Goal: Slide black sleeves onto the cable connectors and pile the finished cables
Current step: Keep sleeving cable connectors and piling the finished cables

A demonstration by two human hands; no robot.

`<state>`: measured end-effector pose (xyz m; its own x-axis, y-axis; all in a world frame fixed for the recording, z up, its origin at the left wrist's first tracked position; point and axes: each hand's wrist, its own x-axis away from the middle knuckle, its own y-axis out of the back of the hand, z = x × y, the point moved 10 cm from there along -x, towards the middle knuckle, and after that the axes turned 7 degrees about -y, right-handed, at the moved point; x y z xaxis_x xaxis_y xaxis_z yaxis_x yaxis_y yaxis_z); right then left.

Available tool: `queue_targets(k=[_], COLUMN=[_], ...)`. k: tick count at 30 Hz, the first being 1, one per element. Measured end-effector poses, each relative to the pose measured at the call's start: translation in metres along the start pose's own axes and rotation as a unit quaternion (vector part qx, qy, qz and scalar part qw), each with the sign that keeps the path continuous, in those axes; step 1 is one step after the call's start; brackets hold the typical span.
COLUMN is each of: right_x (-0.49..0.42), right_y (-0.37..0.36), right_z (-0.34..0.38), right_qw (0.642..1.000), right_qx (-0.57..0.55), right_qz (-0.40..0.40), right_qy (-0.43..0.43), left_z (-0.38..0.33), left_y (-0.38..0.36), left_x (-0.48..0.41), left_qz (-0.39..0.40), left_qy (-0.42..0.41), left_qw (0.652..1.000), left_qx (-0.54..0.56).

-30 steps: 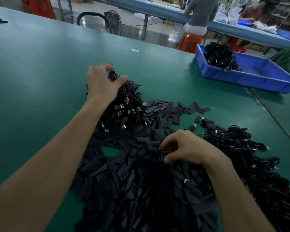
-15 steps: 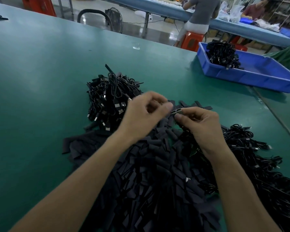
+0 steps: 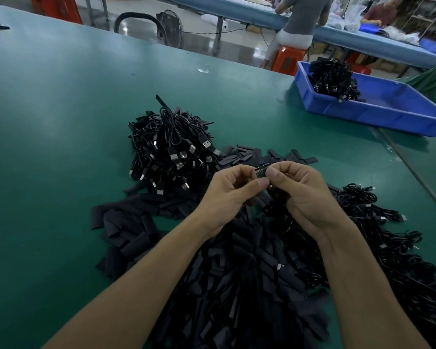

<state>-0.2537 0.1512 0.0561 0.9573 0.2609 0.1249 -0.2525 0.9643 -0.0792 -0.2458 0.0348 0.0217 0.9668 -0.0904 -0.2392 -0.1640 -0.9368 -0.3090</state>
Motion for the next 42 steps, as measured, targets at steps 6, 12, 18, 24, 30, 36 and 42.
queue_targets(k=[6, 12, 18, 24, 30, 36, 42], right_x=[0.002, 0.001, 0.002, 0.006, 0.007, 0.004, -0.020], right_y=[-0.005, 0.005, 0.064, 0.056, -0.023, -0.035, -0.022], right_z=[-0.002, 0.002, 0.037, 0.064, 0.015, -0.034, -0.034], right_qw=[0.996, 0.994, 0.968, 0.982, 0.930, 0.859, 0.827], right_qx=[-0.042, -0.081, -0.185, -0.087, 0.341, 0.477, 0.562], right_qz=[0.055, 0.043, -0.162, -0.153, 0.123, 0.132, 0.007], right_qy=[-0.056, -0.051, 0.048, 0.075, -0.051, -0.131, -0.036], left_z=[-0.005, -0.018, -0.064, -0.103, -0.087, -0.062, -0.057], left_y=[-0.008, -0.017, 0.012, 0.053, 0.055, 0.067, 0.067], left_x=[0.001, -0.002, -0.006, -0.002, -0.003, -0.002, 0.000], left_qz=[0.046, 0.076, -0.023, -0.116, -0.058, -0.037, -0.006], left_qy=[0.003, -0.022, -0.119, -0.187, -0.067, 0.020, 0.022], left_qw=[0.999, 0.997, 0.982, 0.976, 0.984, 0.964, 0.963], left_qx=[0.013, 0.004, 0.145, 0.007, -0.152, -0.262, -0.270])
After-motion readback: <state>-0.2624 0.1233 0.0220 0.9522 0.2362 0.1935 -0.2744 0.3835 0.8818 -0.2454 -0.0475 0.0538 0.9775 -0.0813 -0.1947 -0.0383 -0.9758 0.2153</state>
